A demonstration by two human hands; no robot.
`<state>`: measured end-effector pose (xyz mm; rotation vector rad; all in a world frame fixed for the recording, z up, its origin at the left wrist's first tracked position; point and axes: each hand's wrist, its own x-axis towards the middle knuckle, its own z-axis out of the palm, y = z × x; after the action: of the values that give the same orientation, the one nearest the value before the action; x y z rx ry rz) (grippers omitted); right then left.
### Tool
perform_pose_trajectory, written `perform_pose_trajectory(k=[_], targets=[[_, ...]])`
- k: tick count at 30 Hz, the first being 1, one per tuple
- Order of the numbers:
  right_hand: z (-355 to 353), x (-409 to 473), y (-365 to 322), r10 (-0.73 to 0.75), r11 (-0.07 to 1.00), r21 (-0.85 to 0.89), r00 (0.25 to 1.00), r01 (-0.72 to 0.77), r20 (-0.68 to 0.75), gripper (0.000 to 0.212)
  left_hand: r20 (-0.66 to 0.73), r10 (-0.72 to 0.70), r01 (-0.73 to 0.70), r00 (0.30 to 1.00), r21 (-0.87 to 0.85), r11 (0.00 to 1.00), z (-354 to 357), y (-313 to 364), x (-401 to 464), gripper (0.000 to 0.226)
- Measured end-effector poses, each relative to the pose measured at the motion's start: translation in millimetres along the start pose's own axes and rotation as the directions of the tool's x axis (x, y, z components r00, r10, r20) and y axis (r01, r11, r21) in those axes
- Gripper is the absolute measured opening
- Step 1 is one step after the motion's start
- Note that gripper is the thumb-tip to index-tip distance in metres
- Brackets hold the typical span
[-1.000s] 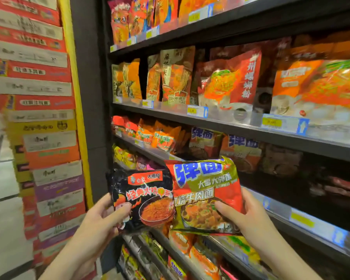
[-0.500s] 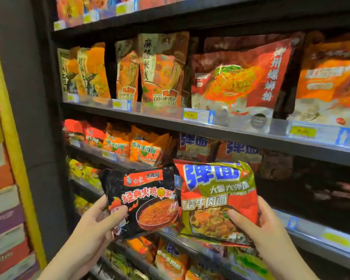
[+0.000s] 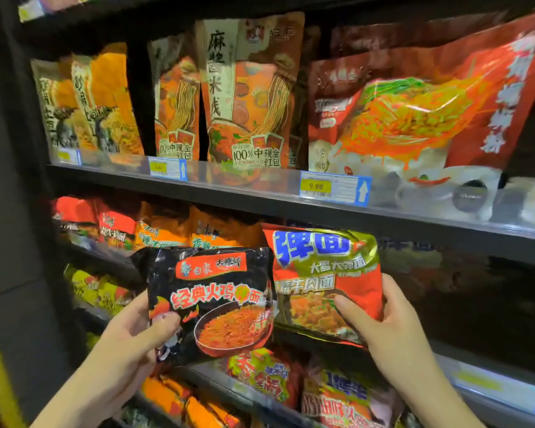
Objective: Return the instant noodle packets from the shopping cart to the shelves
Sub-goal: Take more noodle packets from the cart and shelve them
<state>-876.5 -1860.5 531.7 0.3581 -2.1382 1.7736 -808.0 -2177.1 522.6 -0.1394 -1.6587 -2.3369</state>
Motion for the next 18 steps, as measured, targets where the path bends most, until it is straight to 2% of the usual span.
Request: perform_pose_trajectory(k=[5, 9, 11, 13, 15, 18], targets=[[24.8, 5.4, -1.8, -0.036, 0.998, -0.059, 0.992, 0.030, -0.119, 0.033, 0.065, 0.019, -0.020, 0.998, 0.018, 1.000, -20.7, 3.2, 35.5, 0.035], [43.9, 7.5, 2.0, -0.066, 0.985, -0.168, 0.976, 0.032, -0.205, 0.041, 0.160, -0.005, 0.003, 0.987, 0.009, 1.000, -42.5, 11.2, 62.4, 0.029], [49.5, 12.7, -3.2, -0.054, 0.978, -0.206, 0.984, 0.018, -0.168, 0.039, 0.195, -0.021, 0.008, 0.981, 0.066, 0.998, -56.4, 12.9, 73.8, 0.078], [52.5, 18.8, -5.8, -0.030, 0.967, -0.255, 0.992, -0.002, -0.120, 0.039, 0.213, -0.040, 0.023, 0.976, 0.082, 0.996, -66.6, 14.1, 84.6, 0.098], [54.3, 24.9, -3.3, 0.017, 0.947, -0.320, 0.997, -0.043, -0.081, 0.035, 0.227, -0.075, 0.065, 0.971, 0.053, 0.996, -74.5, 12.2, 91.4, 0.099], [57.9, 33.0, 0.6, 0.105, 0.909, -0.397, 0.991, -0.127, -0.077, 0.022, 0.248, -0.090, 0.093, 0.965, 0.002, 0.996, -84.9, 7.0, 97.7, 0.086]])
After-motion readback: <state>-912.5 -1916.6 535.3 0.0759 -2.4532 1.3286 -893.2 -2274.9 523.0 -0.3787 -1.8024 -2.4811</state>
